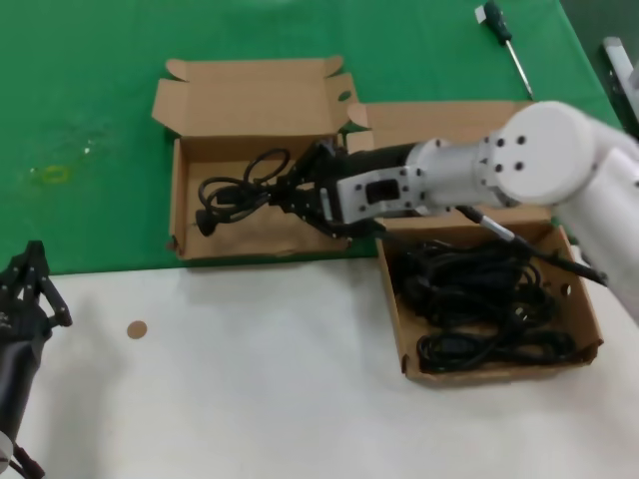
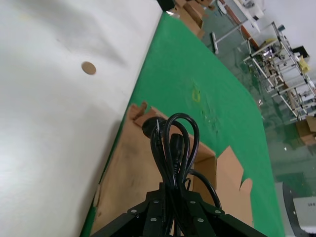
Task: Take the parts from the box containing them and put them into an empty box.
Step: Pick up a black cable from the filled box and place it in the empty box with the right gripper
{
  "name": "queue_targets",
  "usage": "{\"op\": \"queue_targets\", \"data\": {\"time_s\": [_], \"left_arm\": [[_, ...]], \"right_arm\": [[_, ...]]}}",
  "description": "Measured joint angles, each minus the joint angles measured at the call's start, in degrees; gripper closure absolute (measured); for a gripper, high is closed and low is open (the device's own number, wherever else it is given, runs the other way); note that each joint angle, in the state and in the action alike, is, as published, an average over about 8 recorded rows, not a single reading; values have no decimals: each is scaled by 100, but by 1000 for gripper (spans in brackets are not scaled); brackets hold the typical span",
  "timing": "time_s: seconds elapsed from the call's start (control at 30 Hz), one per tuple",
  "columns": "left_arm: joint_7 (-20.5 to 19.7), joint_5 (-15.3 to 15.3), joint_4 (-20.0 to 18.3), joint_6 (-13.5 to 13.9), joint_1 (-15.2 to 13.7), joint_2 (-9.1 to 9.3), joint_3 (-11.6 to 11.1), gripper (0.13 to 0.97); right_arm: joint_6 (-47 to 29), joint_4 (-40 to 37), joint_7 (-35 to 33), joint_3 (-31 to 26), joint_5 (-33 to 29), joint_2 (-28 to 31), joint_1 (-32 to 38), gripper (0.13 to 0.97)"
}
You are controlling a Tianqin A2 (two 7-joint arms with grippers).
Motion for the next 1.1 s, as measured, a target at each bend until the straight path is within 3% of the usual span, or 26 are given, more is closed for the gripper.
{"op": "queue_targets", "data": {"time_s": [0.6, 0.8, 1.1], "left_arm": [[0, 0, 0, 0, 0, 0, 0, 945], [0, 0, 0, 0, 0, 0, 0, 945], [0, 0, 0, 0, 0, 0, 0, 945]], "right_arm": [[915, -2587, -1978, 273, 578, -1074, 641, 906], [1009, -2894, -2320, 371, 716, -1160, 719, 898], [952, -2776, -2233, 364, 739, -1095, 630, 847]]}}
